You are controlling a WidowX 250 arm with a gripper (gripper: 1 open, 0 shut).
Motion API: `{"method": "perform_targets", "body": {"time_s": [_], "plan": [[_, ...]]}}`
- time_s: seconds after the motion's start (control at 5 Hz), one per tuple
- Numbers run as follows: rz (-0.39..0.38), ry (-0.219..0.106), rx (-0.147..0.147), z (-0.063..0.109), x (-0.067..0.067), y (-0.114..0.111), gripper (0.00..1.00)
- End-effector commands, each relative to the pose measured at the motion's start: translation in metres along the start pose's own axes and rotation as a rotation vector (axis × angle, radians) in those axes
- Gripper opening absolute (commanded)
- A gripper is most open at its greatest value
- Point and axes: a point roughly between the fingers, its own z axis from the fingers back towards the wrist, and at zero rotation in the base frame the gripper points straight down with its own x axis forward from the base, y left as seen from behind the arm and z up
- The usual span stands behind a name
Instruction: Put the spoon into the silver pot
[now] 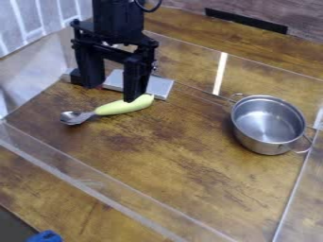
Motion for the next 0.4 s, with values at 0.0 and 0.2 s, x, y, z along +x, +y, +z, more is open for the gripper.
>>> {"method": "perform_targets", "body": {"time_s": [0.0,0.2], "plan": [[-0.067,0.007,0.002,-0.012,0.002,0.002,1.00],[-0.121,0.009,0.004,-0.025,0.016,-0.003,1.00]]}}
